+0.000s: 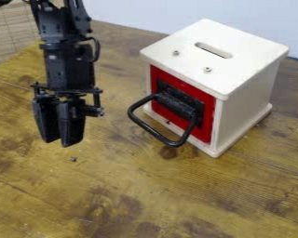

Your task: Close the drawer

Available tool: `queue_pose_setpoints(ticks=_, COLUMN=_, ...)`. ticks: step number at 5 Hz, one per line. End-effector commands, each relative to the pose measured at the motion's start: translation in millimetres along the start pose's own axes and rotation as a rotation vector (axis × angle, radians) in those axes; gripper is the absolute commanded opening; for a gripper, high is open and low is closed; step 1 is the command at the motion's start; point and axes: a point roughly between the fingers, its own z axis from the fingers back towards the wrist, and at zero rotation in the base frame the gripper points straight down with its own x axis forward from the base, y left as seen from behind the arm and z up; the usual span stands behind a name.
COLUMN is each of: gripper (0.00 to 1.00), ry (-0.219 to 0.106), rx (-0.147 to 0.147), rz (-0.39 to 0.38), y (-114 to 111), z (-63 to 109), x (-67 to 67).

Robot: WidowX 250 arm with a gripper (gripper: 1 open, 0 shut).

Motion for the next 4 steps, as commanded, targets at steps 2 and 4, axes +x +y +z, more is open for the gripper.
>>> queue_pose_setpoints(ticks=2, gripper=1.0, ry=-0.048, rx=0.014, rz=0.002, y=1.1, z=12.2, x=4.8)
queue_pose_setpoints(ticks=4, gripper=1.0, ry=-0.037, rx=0.012, rz=0.004, y=0.1, z=8.0, x=9.4)
